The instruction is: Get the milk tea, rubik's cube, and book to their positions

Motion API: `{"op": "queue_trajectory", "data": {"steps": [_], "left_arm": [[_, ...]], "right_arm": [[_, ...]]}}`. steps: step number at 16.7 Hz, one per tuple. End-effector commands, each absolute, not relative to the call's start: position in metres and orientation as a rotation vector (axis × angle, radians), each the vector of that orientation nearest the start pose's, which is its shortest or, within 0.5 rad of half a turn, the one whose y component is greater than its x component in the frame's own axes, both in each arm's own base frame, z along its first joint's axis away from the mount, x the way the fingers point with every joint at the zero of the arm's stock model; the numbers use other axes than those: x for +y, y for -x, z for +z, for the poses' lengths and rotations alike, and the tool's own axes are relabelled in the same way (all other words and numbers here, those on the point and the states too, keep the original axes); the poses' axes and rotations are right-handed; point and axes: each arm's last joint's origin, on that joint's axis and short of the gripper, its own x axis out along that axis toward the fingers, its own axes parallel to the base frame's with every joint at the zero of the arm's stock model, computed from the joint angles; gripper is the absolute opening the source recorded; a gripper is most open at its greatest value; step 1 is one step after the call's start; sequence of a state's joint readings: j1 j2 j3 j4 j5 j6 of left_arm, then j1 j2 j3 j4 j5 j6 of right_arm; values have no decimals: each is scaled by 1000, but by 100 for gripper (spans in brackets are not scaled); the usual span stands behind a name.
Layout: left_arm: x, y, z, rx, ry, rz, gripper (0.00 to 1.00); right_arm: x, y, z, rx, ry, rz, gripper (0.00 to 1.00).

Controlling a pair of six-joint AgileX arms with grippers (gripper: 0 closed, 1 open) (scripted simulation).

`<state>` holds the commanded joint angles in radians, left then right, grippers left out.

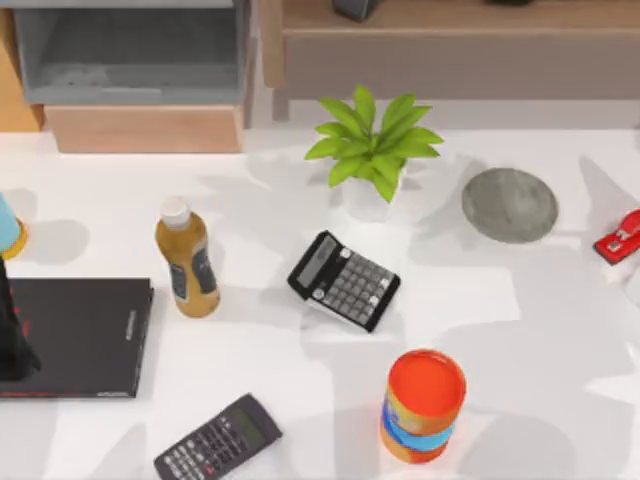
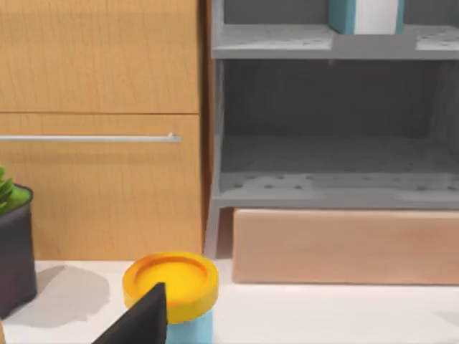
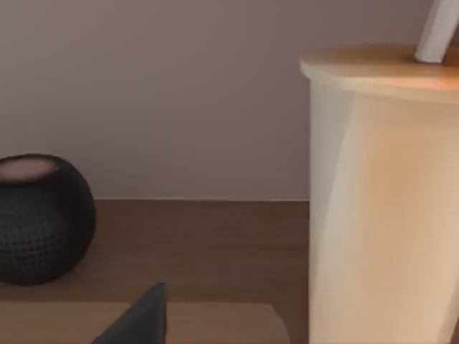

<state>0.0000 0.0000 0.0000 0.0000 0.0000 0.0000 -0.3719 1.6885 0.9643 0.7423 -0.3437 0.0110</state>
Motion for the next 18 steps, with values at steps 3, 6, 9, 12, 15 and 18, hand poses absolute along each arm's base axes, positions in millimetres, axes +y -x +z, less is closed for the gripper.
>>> {"op": "queue_trajectory", "data": {"steps": [3, 6, 9, 12, 15, 18], "left_arm": [[-1, -106, 160, 0, 0, 0, 100], [-1, -106, 160, 0, 0, 0, 100], [-1, -106, 160, 0, 0, 0, 100], [-1, -106, 160, 0, 0, 0, 100], [-1, -106, 160, 0, 0, 0, 100], [-1, -106, 160, 0, 0, 0, 100]], "right_arm": [[-147, -380, 230, -7, 10, -14, 100], [-154, -386, 226, -8, 11, -16, 100], [-154, -386, 226, -8, 11, -16, 100], [-153, -389, 226, 0, 7, -15, 100], [-157, -405, 237, -2, 8, -16, 100], [-157, -426, 243, -9, 11, -15, 100]]}}
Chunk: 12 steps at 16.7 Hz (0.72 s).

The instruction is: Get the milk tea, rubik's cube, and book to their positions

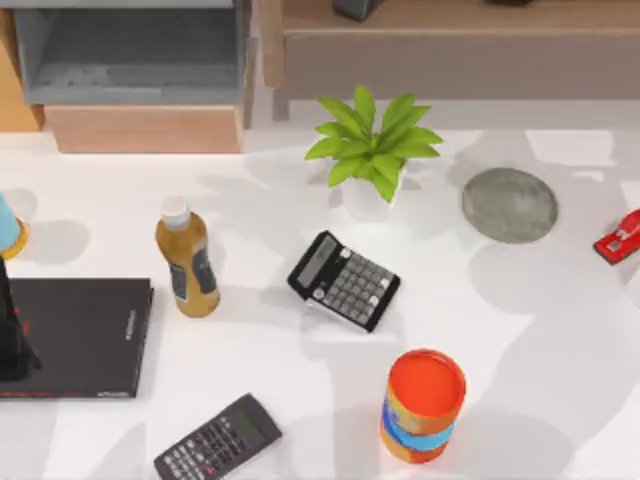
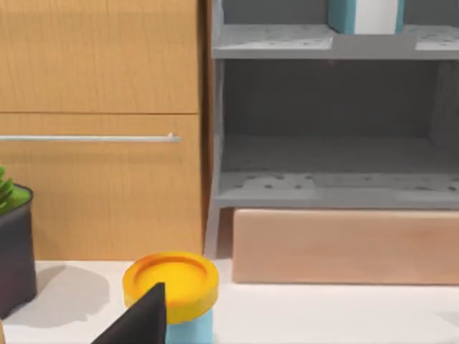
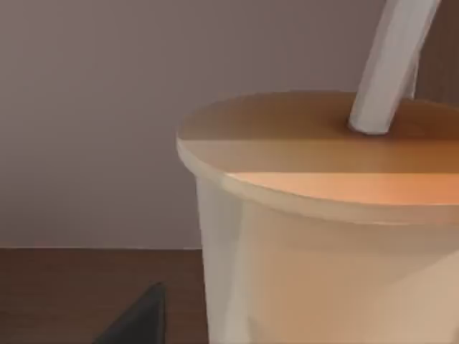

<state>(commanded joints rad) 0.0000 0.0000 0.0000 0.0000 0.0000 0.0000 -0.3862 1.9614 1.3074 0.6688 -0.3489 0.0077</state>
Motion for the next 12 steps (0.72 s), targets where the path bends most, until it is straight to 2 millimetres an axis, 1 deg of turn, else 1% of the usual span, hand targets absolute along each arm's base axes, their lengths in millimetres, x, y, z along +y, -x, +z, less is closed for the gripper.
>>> {"op": "queue_trajectory", "data": {"steps": [5, 7, 10, 12], "left_arm": [[-1, -106, 160, 0, 0, 0, 100], [-1, -106, 160, 0, 0, 0, 100], [-1, -106, 160, 0, 0, 0, 100], [-1, -106, 160, 0, 0, 0, 100]], "right_arm": [[-154, -462, 229, -8, 10, -13, 100], [-155, -466, 226, -8, 11, -16, 100], [-155, -466, 226, -8, 11, -16, 100], [-155, -466, 226, -8, 11, -16, 85]]}}
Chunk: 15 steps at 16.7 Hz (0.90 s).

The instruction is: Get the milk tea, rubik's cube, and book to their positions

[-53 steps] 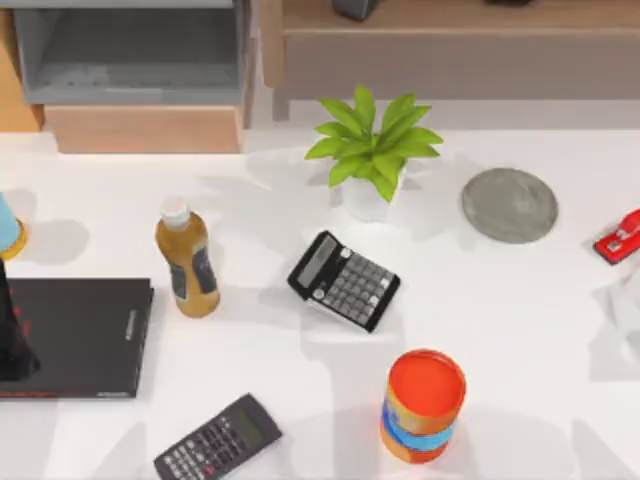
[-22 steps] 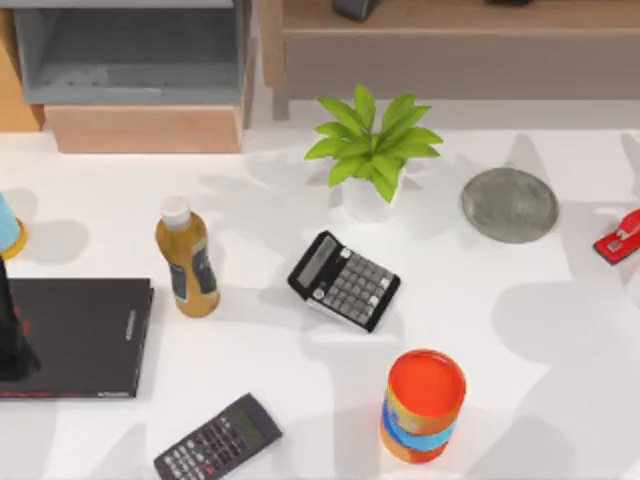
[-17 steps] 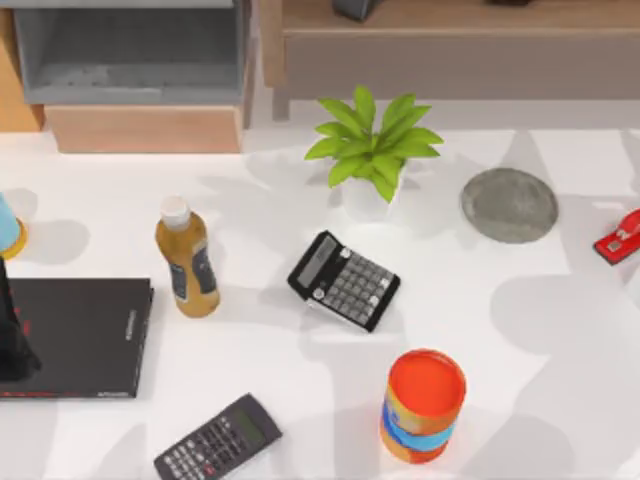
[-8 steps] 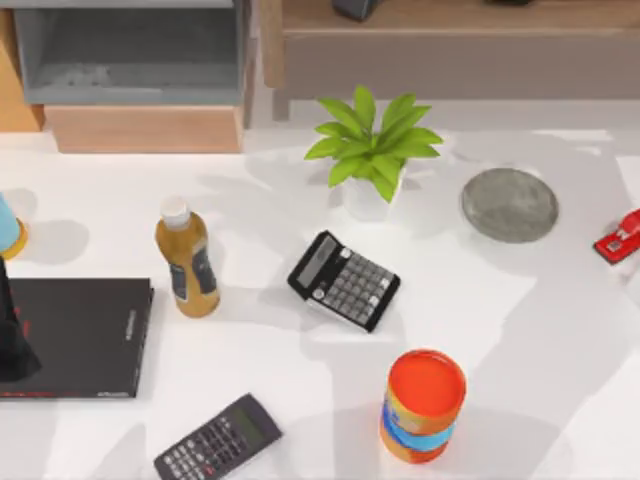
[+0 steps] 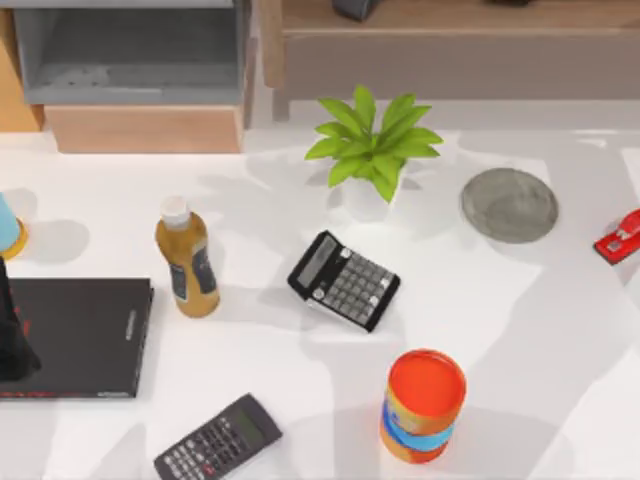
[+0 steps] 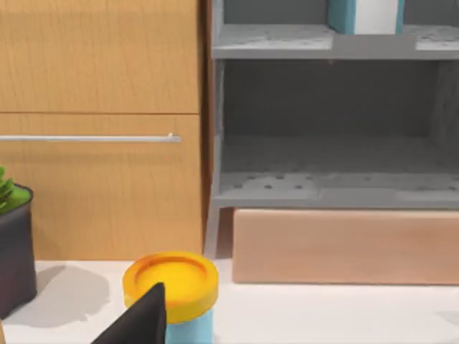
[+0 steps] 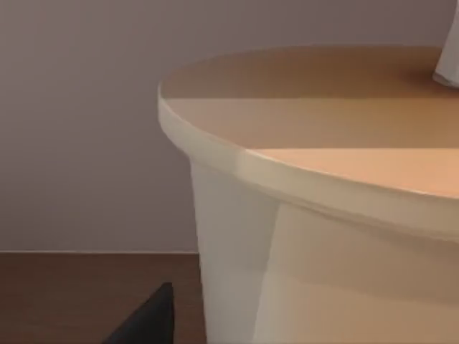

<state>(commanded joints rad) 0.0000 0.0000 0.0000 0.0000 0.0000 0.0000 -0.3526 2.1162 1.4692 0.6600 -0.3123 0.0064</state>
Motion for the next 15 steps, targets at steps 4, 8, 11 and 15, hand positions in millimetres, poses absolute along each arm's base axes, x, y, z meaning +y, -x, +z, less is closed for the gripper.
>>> {"op": "queue_trajectory", "data": {"steps": [4, 8, 11, 15], "left_arm": [[-1, -106, 160, 0, 0, 0, 100], [-1, -106, 160, 0, 0, 0, 100], [-1, -106, 160, 0, 0, 0, 100], [-1, -106, 160, 0, 0, 0, 100]], "right_arm": [[-155, -466, 226, -8, 11, -16, 55], [-155, -466, 226, -8, 11, -16, 25], [-155, -466, 226, -8, 11, -16, 2], [-155, -466, 226, -8, 11, -16, 0]]}}
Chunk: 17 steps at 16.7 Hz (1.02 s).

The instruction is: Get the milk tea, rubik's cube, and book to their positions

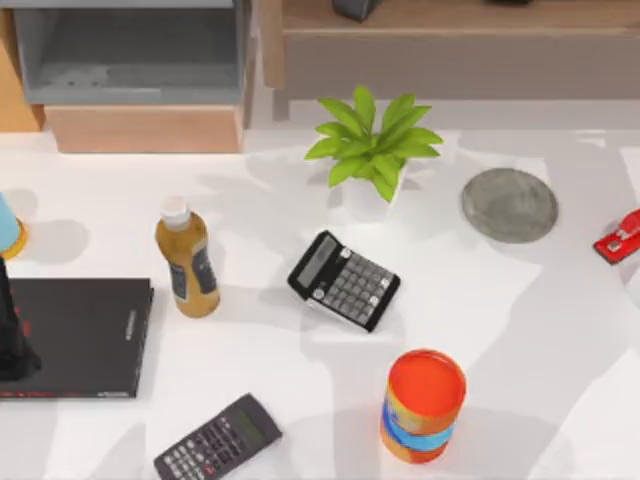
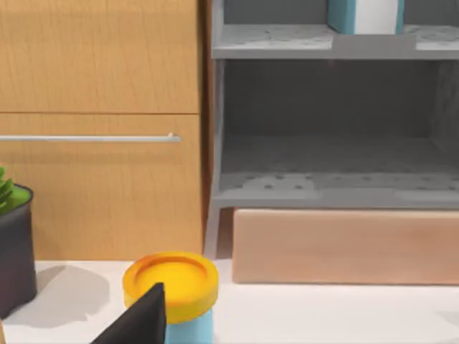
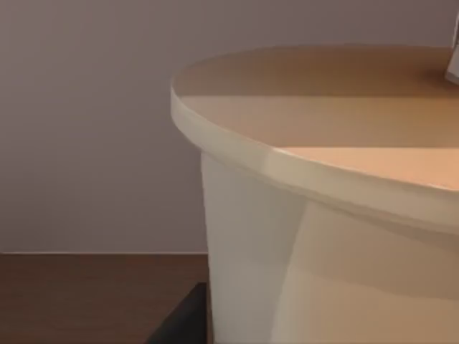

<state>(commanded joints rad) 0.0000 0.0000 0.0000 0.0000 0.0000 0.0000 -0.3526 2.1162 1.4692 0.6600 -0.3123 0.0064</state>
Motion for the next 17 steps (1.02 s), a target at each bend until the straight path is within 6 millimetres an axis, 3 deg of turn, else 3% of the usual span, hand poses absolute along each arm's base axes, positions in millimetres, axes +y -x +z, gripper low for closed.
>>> {"op": "queue_trajectory", "data": {"steps": [8, 11, 17], "left_arm": [[-1, -106, 160, 0, 0, 0, 100], [-1, -106, 160, 0, 0, 0, 100], [-1, -106, 160, 0, 0, 0, 100]], "right_arm": [[-149, -461, 228, -11, 3, 1, 0], [-142, -442, 232, -17, -3, 19, 0], [-153, -394, 234, -6, 2, -6, 0]]}}
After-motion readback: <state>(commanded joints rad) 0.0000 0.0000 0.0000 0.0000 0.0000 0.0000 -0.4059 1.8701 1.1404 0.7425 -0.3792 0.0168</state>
